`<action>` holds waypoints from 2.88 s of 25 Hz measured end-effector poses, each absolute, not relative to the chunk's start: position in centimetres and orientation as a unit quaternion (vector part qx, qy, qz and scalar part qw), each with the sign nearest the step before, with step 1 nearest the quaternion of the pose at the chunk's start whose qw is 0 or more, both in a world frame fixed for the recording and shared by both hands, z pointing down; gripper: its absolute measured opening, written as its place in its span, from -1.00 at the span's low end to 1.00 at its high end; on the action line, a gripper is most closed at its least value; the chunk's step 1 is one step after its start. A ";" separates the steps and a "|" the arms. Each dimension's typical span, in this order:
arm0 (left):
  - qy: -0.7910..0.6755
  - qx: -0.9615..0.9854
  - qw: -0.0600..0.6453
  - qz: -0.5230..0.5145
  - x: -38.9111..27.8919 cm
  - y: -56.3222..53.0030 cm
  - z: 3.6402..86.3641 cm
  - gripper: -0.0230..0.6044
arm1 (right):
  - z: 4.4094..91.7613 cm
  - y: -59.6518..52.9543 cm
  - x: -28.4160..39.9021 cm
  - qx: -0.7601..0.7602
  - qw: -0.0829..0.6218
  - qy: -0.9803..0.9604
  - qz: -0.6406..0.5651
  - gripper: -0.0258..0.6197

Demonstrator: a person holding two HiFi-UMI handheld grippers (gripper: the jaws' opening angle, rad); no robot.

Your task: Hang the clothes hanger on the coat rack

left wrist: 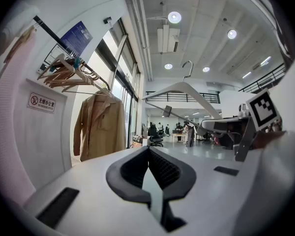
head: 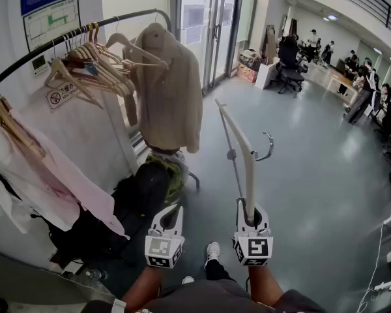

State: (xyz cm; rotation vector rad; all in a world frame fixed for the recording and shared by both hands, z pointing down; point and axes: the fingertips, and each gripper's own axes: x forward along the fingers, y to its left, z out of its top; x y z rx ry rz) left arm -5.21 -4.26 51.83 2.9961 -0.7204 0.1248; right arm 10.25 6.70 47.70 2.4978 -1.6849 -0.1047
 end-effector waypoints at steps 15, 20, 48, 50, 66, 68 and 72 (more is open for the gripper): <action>-0.294 0.954 0.031 0.045 3.7 -14.5 51.8 -0.90 | 48.5 -6.5 19.1 0.768 0.064 -0.636 -0.027 -0.75; -0.320 0.945 0.043 0.052 5.4 -17.7 52.3 -0.90 | 48.6 -10.6 20.5 0.739 0.065 -0.670 -0.021 -0.75; -0.469 0.881 0.039 0.037 0.4 -27.4 50.4 -0.90 | 41.3 -35.3 22.6 0.594 0.094 -0.799 0.000 -0.75; -0.477 0.877 0.037 0.034 -0.3 -28.1 50.3 -0.90 | 40.0 -37.6 22.2 0.586 0.094 -0.805 -0.003 -0.75; -0.535 0.844 0.026 0.028 -5.2 -29.5 50.0 -0.90 | 27.4 -52.0 18.7 0.561 0.130 -0.818 -0.018 -0.75; -0.539 0.842 0.024 0.026 -5.5 -29.6 49.8 -0.90 | 26.6 -53.1 18.4 0.559 0.131 -0.818 -0.009 -0.75; -0.547 0.836 0.024 0.024 -6.5 -29.6 49.7 -0.90 | 26.8 -54.7 17.4 0.552 0.147 -0.821 0.009 -0.75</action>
